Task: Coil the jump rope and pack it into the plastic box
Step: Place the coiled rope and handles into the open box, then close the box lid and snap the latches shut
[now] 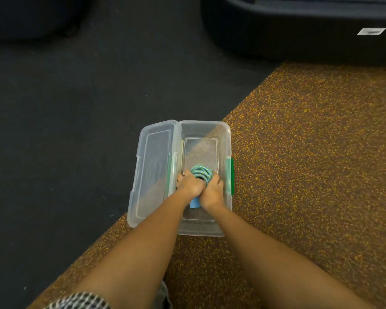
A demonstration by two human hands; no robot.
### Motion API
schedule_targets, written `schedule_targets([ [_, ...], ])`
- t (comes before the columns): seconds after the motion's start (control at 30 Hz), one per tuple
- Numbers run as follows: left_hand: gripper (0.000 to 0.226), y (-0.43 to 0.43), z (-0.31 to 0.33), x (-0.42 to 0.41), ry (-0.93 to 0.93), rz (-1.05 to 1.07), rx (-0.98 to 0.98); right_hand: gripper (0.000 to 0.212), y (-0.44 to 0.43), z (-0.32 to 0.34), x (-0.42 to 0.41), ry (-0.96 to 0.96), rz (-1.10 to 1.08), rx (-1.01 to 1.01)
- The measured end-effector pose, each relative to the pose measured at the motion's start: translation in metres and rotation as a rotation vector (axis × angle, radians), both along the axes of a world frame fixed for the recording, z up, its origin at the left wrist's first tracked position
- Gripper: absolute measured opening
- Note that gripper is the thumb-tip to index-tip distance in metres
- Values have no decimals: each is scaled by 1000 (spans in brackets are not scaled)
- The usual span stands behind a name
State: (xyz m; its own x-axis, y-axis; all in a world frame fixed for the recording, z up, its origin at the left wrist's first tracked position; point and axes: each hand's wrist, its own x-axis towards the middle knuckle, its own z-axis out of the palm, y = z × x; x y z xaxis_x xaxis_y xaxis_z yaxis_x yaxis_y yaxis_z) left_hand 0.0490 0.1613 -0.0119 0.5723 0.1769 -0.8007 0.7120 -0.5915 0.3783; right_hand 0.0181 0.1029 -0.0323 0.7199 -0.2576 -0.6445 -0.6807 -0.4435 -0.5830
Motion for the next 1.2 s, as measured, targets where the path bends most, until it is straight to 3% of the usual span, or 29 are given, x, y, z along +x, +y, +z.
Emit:
schedule_targets([
  [0.17,73,3,-2,3,46,-50,-1,54,7,-4,3,53,112,-174],
  [0.3,80,6,6,12,72,-42,-68,65,3,-1,6,78,169,-173],
  [0.43,37,11,27,24,140,-46,-214,69,-3,10,6,11,118,-156],
  [0.53,16,21,51,34,158,-41,-270,53,-8,25,7,-137,-14,-157],
  [0.63,17,43,71,51,97,12,-285,39,-12,46,6,-306,-196,-150],
  [0.73,39,76,83,62,46,57,-288,33,1,69,-4,-386,-229,-97],
  [0.83,39,111,89,60,-77,87,-279,31,33,71,-27,-341,-62,21],
  [0.93,35,144,86,46,-156,115,-222,49,65,66,-44,-206,55,93],
  [1.03,33,174,75,29,-193,227,-159,61,81,63,-48,-139,48,74],
  [1.2,33,204,61,10,-196,363,-61,55,89,61,-42,-123,-4,-14],
])
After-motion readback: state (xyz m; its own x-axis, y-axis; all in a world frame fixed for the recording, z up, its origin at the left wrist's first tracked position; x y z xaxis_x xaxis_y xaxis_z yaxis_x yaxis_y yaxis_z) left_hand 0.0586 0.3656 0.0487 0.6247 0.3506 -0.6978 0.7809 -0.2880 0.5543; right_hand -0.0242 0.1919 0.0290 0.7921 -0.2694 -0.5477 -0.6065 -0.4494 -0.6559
